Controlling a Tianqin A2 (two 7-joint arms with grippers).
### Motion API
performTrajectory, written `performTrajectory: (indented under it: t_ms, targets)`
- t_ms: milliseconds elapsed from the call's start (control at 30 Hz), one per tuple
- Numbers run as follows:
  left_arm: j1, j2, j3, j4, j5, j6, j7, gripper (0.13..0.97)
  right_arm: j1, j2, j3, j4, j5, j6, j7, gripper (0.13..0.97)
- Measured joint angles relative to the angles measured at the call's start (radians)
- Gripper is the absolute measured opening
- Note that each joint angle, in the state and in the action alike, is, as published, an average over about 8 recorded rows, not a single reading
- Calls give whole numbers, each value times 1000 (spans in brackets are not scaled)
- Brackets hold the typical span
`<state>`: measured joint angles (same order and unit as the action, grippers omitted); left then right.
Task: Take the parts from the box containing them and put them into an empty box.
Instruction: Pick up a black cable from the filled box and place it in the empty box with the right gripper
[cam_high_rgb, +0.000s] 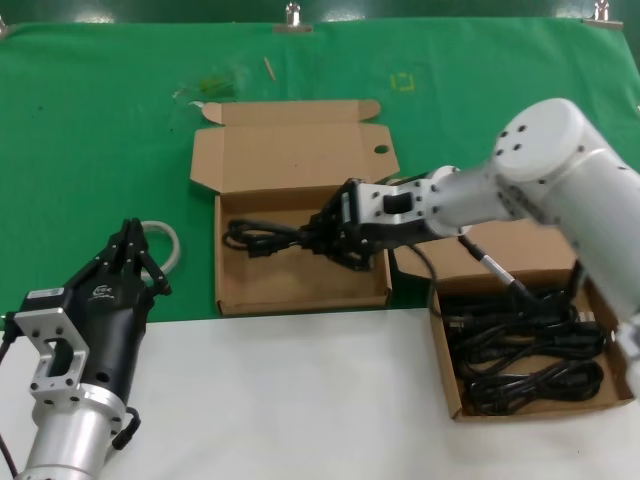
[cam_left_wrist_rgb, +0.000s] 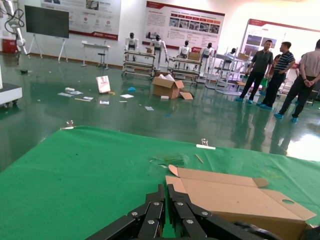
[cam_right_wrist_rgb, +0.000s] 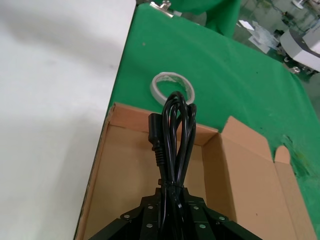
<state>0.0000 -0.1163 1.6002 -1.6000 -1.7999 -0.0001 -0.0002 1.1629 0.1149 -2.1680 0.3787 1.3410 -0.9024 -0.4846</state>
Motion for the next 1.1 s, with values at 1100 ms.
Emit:
performTrajectory:
  t_ms: [1100]
  targets:
    - [0,0,0,0,0,0,0,156,11,-36,23,-187,104,89,-212,244]
